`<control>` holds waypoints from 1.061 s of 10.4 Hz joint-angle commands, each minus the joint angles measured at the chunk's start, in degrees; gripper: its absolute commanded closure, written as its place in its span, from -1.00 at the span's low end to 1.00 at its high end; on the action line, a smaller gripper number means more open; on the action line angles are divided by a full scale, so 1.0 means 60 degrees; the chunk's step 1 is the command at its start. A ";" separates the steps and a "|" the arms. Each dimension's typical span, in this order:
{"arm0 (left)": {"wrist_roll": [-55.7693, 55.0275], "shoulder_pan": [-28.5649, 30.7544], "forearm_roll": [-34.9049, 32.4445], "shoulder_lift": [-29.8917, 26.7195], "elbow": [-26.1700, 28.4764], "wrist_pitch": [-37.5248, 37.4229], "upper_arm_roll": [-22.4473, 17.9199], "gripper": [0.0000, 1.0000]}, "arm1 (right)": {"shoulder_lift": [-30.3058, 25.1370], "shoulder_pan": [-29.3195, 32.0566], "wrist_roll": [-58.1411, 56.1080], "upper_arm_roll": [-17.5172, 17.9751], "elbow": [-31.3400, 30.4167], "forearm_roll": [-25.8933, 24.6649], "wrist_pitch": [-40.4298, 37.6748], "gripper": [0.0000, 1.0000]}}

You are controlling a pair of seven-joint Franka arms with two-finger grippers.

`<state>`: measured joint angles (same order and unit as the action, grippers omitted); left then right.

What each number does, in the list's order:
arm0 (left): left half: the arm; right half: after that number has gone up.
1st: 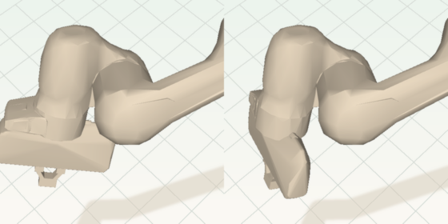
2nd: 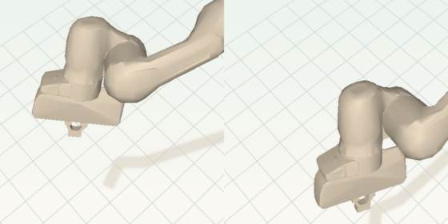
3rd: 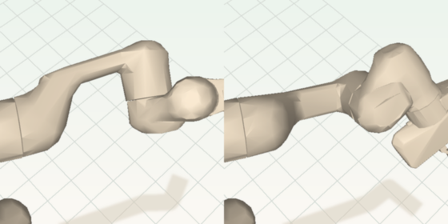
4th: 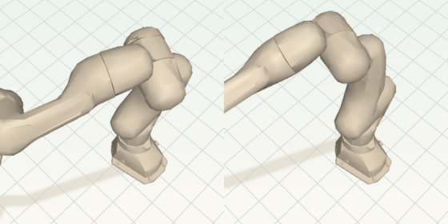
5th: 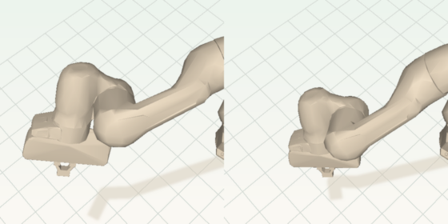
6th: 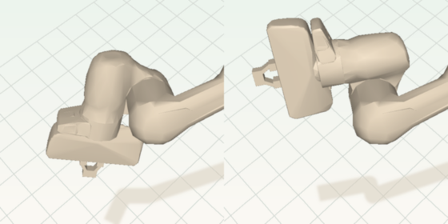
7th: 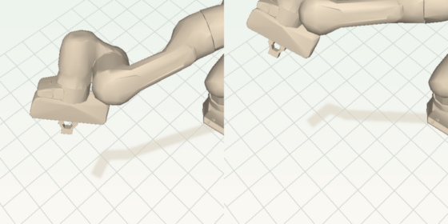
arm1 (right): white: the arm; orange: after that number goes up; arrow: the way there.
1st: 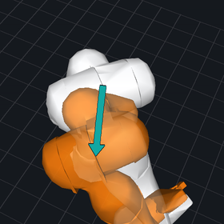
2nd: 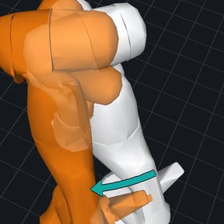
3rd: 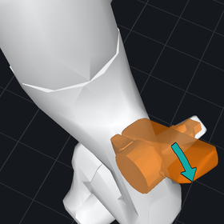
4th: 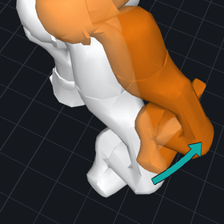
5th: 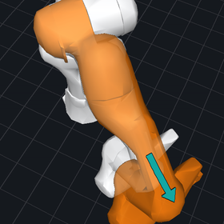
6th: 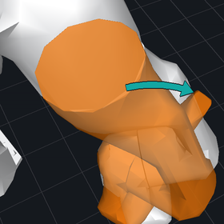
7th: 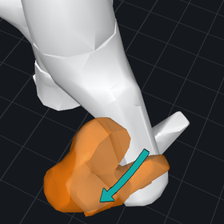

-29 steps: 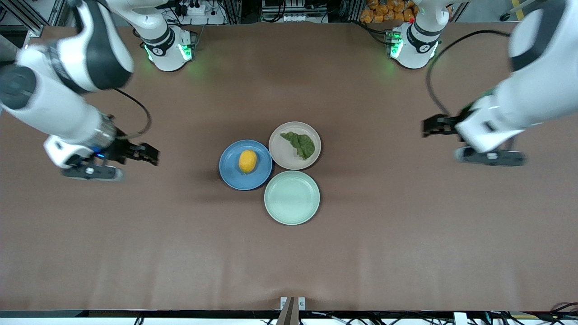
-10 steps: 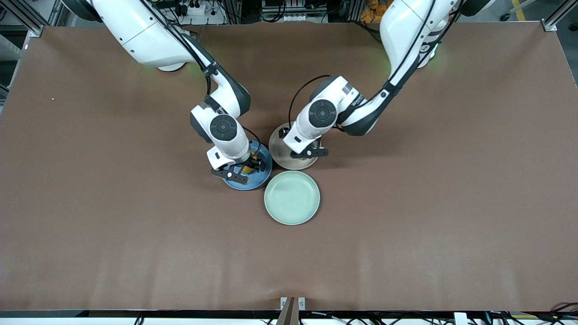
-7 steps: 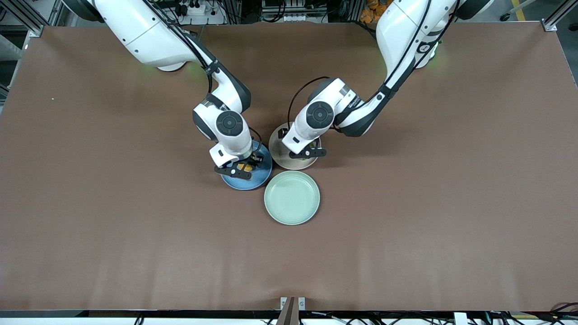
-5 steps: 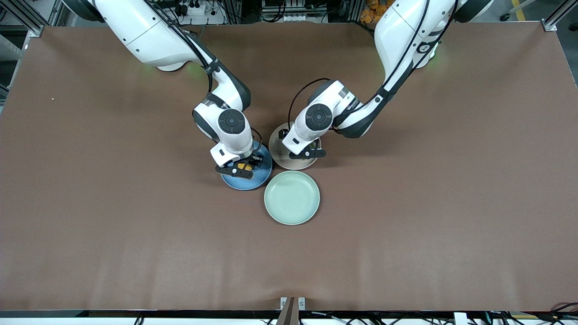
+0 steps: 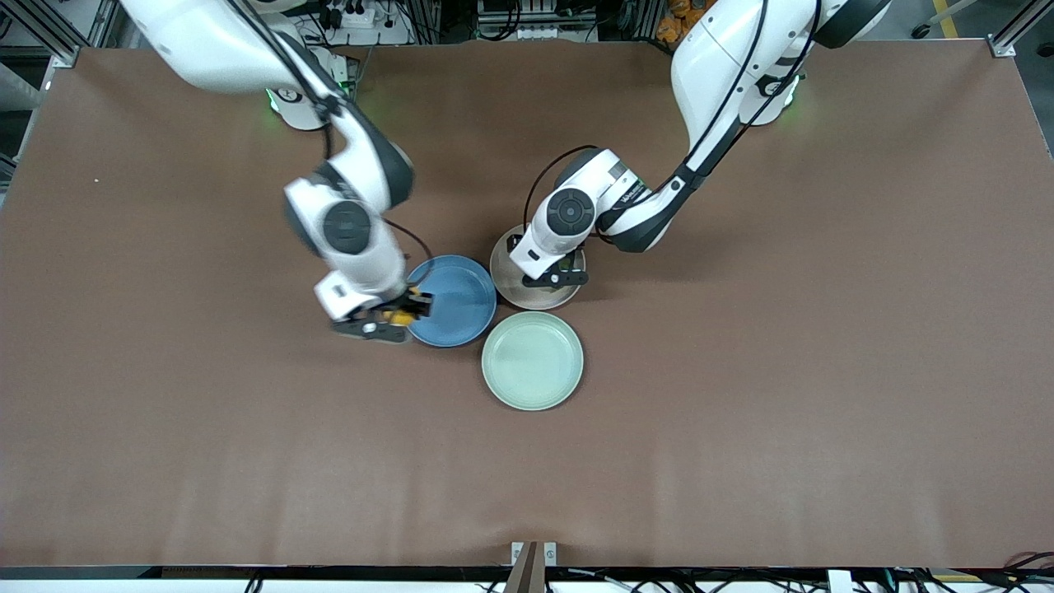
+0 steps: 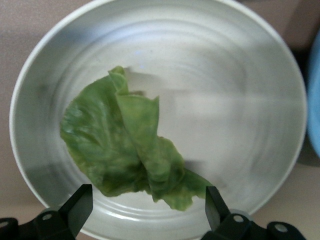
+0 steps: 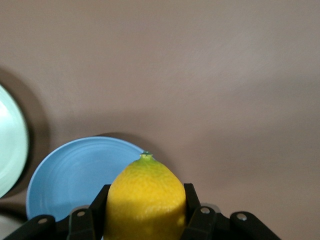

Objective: Pick lemon and lettuce from blue and beige plates
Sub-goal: 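Lift the lemon with the right gripper while the left gripper lifts the lettuce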

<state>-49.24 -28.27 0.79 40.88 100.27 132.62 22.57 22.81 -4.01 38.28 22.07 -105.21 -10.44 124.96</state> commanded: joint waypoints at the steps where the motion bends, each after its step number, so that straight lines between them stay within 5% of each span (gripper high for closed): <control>1: -0.0348 -0.0210 -0.0352 -0.0002 -0.0026 0.0134 -0.0202 -0.21 | -0.0681 0.1206 -0.2109 0.0116 -0.0117 0.0612 -0.0711 1.00; 2: -0.0377 -0.0152 -0.0337 -0.0032 -0.0041 0.0134 -0.0202 0.15 | -0.0667 0.1471 -0.3147 -0.0233 -0.0160 0.0569 -0.0773 1.00; 6: -0.0479 0.0023 -0.0337 -0.0076 -0.0056 0.0119 -0.0202 0.92 | 0.0063 0.2718 -0.5807 -0.1010 -0.0628 0.0451 0.0658 1.00; 11: -0.0567 0.0653 -0.0104 -0.0937 -0.0143 -0.0785 -0.0173 1.00 | 0.1735 0.2412 -0.6160 -0.1831 -0.0746 0.0436 0.3473 1.00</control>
<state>-50.67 -25.81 0.27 39.40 98.66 131.65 21.33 32.19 11.79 2.38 12.42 -110.41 -8.06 144.62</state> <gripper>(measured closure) 0.978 0.383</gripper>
